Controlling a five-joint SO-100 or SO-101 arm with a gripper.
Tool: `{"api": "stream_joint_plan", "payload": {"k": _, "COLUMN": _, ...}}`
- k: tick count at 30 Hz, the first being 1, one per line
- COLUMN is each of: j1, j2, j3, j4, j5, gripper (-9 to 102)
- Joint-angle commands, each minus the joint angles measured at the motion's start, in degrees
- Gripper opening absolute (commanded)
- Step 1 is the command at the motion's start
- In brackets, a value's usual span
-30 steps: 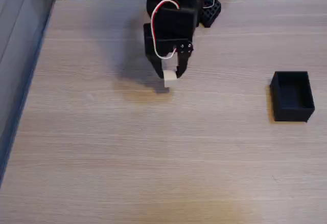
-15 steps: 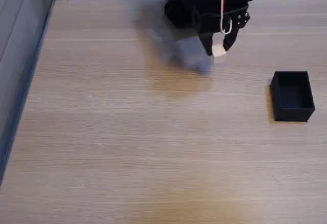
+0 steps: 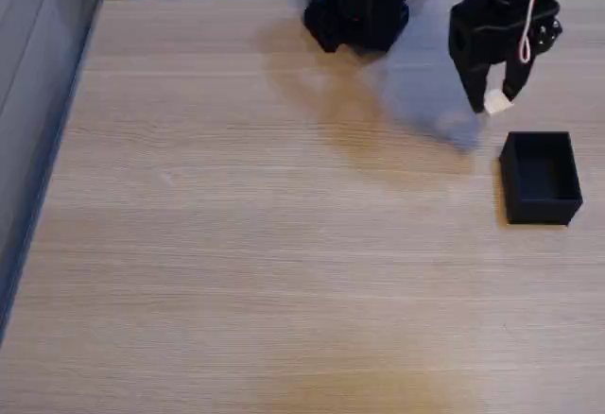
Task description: Pick a white block and place it in the black box.
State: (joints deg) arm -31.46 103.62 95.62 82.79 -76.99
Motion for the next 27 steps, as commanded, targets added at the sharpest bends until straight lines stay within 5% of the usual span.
{"api": "stream_joint_plan", "payload": {"k": 1, "j1": -1.32, "j2": -4.13, "j3": -5.98, "j4": -1.93, "j5": 0.79, "gripper": 1}}
{"api": "stream_joint_plan", "payload": {"k": 17, "j1": -4.13, "j2": -21.71, "j3": -24.52, "j4": 0.09, "j5": 5.36, "gripper": 3}}
{"api": "stream_joint_plan", "payload": {"k": 27, "j1": -3.87, "j2": -21.8, "j3": -23.99, "j4": 1.23, "j5": 8.96, "gripper": 24}}
